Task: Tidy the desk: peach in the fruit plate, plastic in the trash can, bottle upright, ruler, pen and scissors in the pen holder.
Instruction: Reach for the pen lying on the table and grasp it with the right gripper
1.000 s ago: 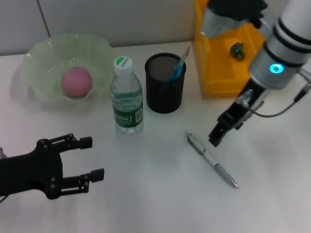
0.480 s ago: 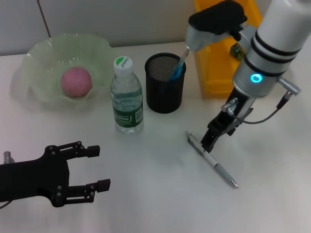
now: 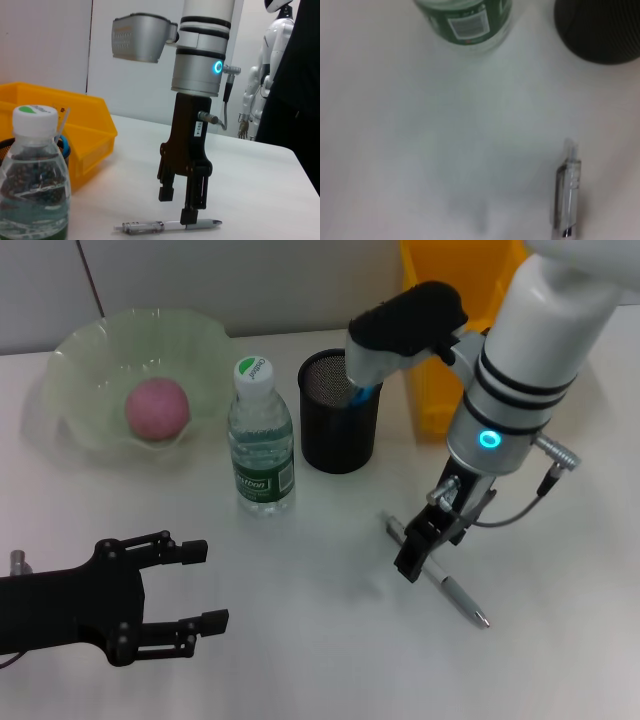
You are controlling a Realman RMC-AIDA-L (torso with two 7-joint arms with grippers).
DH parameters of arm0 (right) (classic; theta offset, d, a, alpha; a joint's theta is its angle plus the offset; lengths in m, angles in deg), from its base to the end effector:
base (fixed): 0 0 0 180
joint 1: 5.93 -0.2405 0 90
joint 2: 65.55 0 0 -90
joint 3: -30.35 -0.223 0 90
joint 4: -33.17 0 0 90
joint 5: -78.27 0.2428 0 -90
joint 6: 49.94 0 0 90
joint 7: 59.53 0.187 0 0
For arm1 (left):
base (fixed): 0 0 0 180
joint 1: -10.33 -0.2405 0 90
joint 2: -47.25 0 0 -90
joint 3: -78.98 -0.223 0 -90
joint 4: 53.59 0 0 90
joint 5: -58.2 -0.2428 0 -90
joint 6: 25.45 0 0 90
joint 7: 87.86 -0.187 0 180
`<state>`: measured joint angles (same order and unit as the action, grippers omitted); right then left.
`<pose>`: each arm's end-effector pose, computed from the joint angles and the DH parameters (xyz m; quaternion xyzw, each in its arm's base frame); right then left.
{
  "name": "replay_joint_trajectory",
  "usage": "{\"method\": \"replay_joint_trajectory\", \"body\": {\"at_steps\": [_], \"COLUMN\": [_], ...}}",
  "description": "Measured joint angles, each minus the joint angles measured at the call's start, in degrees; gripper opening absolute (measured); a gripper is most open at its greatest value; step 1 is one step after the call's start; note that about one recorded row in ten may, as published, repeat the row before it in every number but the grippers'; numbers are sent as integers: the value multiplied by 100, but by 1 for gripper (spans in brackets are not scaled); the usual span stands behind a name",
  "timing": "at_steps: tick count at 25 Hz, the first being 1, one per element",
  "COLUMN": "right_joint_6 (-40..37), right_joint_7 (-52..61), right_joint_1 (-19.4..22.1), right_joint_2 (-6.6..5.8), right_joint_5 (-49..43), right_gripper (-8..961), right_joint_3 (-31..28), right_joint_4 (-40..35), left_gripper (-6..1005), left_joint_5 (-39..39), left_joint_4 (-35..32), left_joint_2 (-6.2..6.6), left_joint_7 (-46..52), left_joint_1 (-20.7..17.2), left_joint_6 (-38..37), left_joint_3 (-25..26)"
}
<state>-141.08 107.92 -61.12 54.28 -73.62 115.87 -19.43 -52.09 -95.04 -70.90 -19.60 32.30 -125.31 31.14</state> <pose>0.1451 0.3776 -0.0779 -0.8453 0.4233 -0.2944 0.1404 -0.2482 0.2984 -0.0179 -0.9597 -0.1160 -0.2468 0.0686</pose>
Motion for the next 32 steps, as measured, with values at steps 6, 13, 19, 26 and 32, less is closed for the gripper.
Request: {"method": "replay_joint_trajectory", "body": {"at_steps": [6,13,19,26,32], "right_joint_6": [130,318,390,461,474], "right_joint_7": [184,199,200,200,182], "right_joint_1": [158,313,369,378,375], "right_joint_2": [5,5,5,-4,-10], "right_joint_5": [23,133,112,94,90], "right_gripper": [764,765,765,759,758], "right_joint_3": [144,119,143,147,163], "right_joint_4": [-11,40,57,130,136], "left_gripper": [808,808,808,808,808], "left_joint_5": [-1,-1,-1,-1,-1], "left_joint_4": [-11,-12,-12,-12,-12], "left_joint_2": [11,12,12,7,4], "left_joint_7": [3,12,61,66,66], "left_joint_1": [4,20,50,72,98], "left_joint_6": [-23,-26,-37,-30,-32], "left_joint_3": [-1,2,3,3,2]}}
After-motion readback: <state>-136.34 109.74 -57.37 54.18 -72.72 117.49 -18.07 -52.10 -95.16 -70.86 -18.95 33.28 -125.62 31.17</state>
